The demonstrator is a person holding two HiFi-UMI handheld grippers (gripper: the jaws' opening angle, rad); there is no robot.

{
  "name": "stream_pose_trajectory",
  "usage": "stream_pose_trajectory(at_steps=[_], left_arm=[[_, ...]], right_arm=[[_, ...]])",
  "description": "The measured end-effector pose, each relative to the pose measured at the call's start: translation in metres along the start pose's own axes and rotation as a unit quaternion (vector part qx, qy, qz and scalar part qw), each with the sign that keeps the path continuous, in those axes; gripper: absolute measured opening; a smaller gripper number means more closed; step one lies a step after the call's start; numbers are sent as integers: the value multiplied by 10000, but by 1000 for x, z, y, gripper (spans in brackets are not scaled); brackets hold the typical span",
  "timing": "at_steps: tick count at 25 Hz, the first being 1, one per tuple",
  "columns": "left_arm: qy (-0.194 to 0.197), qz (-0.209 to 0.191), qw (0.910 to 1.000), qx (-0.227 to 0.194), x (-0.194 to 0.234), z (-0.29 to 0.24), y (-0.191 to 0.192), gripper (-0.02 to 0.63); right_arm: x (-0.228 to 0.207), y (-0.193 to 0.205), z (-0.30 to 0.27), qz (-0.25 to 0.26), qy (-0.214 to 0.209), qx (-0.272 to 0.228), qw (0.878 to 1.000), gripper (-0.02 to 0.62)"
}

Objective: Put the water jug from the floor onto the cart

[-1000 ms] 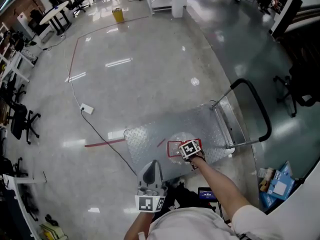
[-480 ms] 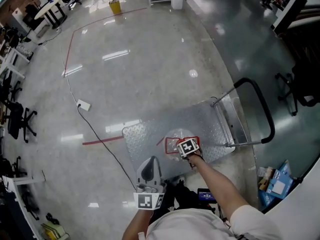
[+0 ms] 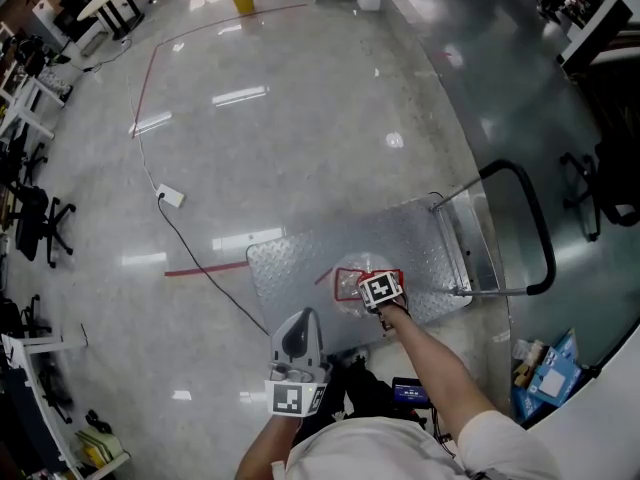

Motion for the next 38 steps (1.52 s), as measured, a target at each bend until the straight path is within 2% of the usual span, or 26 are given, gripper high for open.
stream_pose_trajectory(at_steps=[13,21,22,24,26,28,33,35,36,38], left_arm=[[20,106,9999,-57,-6,5,0,3],[62,118,9998,-134,-14,10,-5,3],[82,110,9998,-153,-15,10,-7,3],[113,103,9997,-189,-18,11,-10,3],[134,107,9996,-236,-20,14,-15,3],[153,93,9995,-266,-22,18,-19,3],[185,43,9995,-240,-33,27,-26,3],[219,33,9993,-305,-39,33,-33,3],[238,28,9991,-336,-42,36,-36,3],[278,25,9989,-383,-47,44,-40,3]], right_arm=[[-1,6,0,-14,35,4,10000,279],[3,3,27,80,114,-120,9998,278],[3,4,33,119,196,-191,9996,254],[1,6,49,109,407,-448,9981,102],[2,3,71,-7,519,-885,9947,33],[9,0,95,-78,432,-1300,9905,12],[29,5,155,143,290,-2183,9753,11],[34,9,186,120,343,-2671,9630,12],[38,11,205,123,402,-3013,9526,11],[49,17,251,207,549,-3870,9202,11]])
Point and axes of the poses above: the fingertips, and each gripper's own axes: z backward along the fingers, x to its left, y out of its underside, the point moved 2 cm from there along z, backward along the fingers
